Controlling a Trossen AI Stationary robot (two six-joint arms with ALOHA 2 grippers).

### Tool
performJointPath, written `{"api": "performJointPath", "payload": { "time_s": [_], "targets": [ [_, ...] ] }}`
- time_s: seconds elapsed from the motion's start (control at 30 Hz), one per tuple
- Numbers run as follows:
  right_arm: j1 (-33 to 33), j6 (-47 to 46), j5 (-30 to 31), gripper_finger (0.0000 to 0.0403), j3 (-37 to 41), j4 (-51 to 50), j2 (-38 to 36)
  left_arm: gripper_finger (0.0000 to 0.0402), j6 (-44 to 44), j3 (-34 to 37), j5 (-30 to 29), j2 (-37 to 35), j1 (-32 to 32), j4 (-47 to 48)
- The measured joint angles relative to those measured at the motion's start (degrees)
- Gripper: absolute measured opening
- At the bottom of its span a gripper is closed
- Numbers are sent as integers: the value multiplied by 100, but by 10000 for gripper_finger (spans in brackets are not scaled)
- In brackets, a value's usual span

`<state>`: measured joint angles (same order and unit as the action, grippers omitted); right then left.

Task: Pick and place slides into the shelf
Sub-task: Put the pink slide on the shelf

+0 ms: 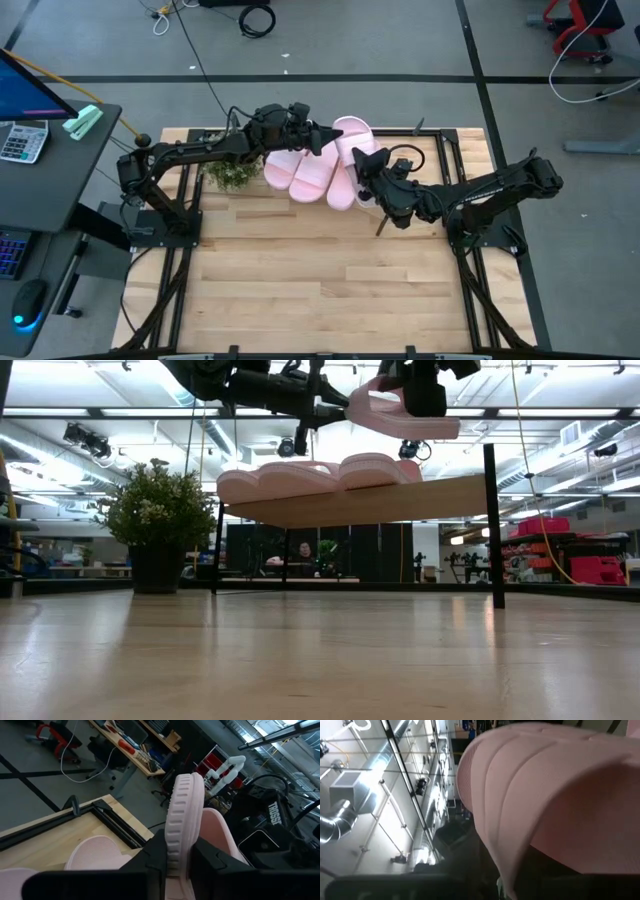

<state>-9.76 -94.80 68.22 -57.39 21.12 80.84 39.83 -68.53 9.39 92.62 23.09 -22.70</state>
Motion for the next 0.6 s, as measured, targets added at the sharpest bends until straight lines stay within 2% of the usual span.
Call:
{"api": "performJointPath", "payload": {
  "time_s": [0.27,0.43,0.6],
  "targets": [
    [0,164,-787,164,0,37,-24,52,78,0,148,0,38,-2],
    [4,842,-1254,199,0,80,-250,54,207,-7,517,0,250,-23],
    [4,1671,-1710,219,-1,94,-665,52,324,-202,935,0,552,-19]
  ]
}}
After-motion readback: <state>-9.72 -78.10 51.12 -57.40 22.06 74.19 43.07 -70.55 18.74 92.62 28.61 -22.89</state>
